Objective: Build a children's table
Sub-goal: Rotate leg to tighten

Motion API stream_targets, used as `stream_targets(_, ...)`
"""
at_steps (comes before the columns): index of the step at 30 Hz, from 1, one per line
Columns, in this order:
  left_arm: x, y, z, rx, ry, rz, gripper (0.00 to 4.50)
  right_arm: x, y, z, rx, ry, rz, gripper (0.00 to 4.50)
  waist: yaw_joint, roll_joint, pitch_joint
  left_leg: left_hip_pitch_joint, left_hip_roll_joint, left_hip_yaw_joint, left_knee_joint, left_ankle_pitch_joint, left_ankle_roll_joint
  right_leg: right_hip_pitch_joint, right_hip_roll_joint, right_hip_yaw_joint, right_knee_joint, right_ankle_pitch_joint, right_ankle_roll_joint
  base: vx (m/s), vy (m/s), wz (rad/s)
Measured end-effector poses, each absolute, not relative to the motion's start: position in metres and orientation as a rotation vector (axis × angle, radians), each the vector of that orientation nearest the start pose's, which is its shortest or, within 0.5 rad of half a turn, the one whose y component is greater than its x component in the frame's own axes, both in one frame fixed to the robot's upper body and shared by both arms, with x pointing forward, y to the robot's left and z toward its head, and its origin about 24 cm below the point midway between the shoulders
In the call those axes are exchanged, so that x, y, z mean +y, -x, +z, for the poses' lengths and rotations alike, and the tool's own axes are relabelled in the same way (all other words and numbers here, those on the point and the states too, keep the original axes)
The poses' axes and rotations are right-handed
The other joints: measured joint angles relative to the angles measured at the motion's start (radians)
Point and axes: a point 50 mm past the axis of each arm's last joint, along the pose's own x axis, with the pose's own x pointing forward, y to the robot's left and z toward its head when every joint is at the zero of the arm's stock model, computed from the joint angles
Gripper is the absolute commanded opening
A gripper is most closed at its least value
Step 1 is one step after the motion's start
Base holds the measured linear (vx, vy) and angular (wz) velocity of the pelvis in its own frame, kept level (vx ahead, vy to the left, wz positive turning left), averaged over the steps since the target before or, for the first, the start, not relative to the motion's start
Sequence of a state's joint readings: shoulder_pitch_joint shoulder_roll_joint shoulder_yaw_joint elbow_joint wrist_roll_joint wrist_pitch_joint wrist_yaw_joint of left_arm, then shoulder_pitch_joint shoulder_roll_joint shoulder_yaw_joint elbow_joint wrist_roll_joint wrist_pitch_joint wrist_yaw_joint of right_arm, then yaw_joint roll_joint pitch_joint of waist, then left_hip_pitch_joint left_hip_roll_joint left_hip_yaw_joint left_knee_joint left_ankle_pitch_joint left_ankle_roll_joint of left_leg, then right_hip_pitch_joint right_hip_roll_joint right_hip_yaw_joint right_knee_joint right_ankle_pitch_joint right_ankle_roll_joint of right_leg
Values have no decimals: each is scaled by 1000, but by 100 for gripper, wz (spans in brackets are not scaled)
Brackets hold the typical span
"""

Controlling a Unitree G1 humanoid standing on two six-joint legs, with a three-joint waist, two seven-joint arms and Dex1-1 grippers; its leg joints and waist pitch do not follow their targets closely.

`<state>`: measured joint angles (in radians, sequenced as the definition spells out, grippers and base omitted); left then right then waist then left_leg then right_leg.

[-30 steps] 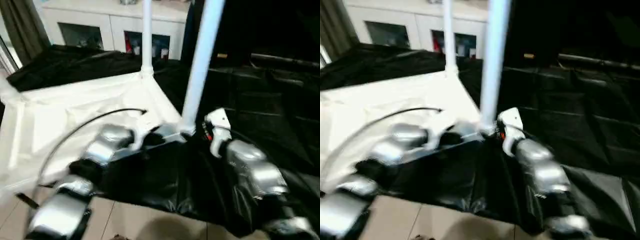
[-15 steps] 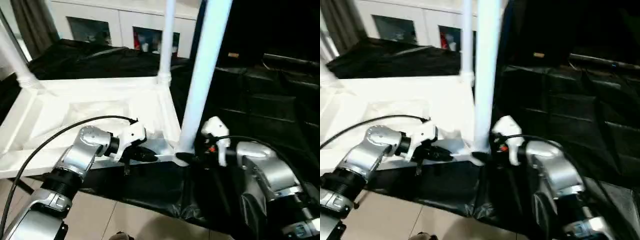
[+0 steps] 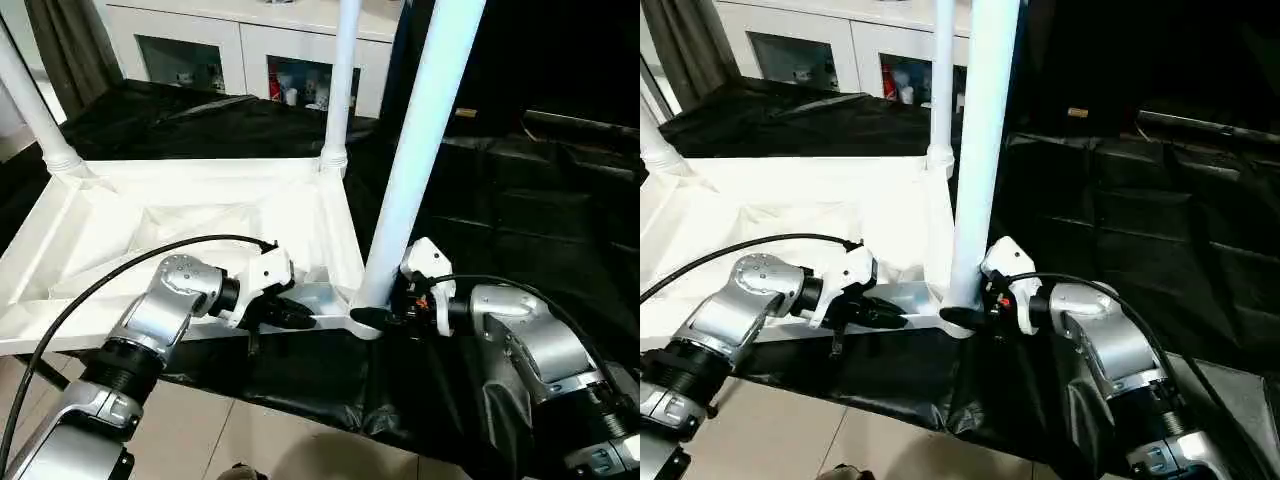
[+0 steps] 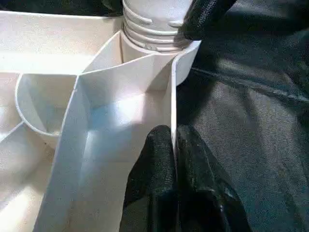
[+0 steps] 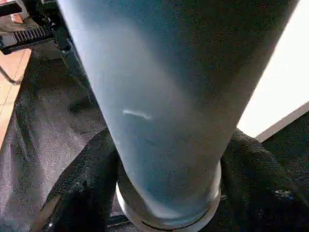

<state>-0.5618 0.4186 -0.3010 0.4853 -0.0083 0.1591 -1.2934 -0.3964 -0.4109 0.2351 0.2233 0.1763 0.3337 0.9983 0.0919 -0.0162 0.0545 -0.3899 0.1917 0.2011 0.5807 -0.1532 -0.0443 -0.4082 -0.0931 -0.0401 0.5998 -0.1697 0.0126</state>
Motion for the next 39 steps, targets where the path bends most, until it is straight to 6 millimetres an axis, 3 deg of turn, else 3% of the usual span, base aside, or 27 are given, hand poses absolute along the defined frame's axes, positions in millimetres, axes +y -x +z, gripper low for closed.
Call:
stream_targets(5, 136, -308, 57, 471, -396, -1391, 0, -137, -294, 58, 365, 191, 1128, 265, -1, 0, 0, 0, 0, 0, 1, 0, 0, 0, 0, 0, 1, 0, 0, 0, 0, 0)
stream_targets(9, 130, -315, 55, 461, -388, -1325, 0, -137, -300, 54, 355, 142, 1010, 263, -1, 0, 0, 2, 0, 0, 2, 0, 0, 1, 0, 1, 2, 0, 0, 0, 0, 0)
stream_targets(12, 122, -322, 54, 453, -377, -1268, 0, -132, -304, 49, 347, 79, 887, 263, -3, 1, 0, 3, 0, -1, 4, 0, 0, 3, 0, 1, 1, -1, 2, 0, 0, 0)
stream_targets(19, 80, -340, 49, 459, -352, -1120, 0, -127, -318, 42, 350, -3, 451, 262, -3, 4, -2, 6, -3, -1, 5, 0, 0, 7, -1, 2, 0, -3, 5, 0, 0, 0)
stream_targets(22, 73, -343, 47, 462, -345, -1076, 0, -122, -326, 43, 357, 12, 360, 262, -9, 12, -6, 6, -3, -1, 4, 0, 0, 8, -1, 1, -5, -3, 5, 0, 0, 0)
stream_targets(25, 73, -343, 46, 454, -353, -1076, 0, -121, -327, 42, 345, 8, 355, 262, -10, 12, -6, 6, -3, -2, 4, 0, 0, 8, -1, 1, -6, -3, 5, 0, 0, 0)
stream_targets(27, 73, -343, 47, 451, -356, -1077, 0, -121, -327, 42, 339, 5, 360, 318, -9, 12, -6, 5, -3, -2, 4, 0, 0, 7, -1, 1, -6, -3, 5, 0, 0, 0)
stream_targets(33, 88, -345, 49, 444, -385, -1080, 0, -122, -326, 44, 323, 5, 471, 360, -19, 15, -4, 5, -2, -2, 2, 0, 0, 5, -1, 0, -5, -2, 5, 0, 0, 0)
stream_targets(35, 101, -344, 51, 440, -400, -1112, 0, -128, -322, 51, 314, 32, 605, 389, -29, 16, -3, 4, -2, -3, 1, 0, 0, 4, -1, 0, -5, 1, 5, 0, 0, 0)
stream_targets(39, 122, -336, 54, 439, -410, -1192, 0, -138, -309, 61, 305, 88, 833, 389, -32, 15, -3, 4, 0, -4, -2, 0, 0, 3, 1, -3, -5, 7, 3, 0, 0, 0)
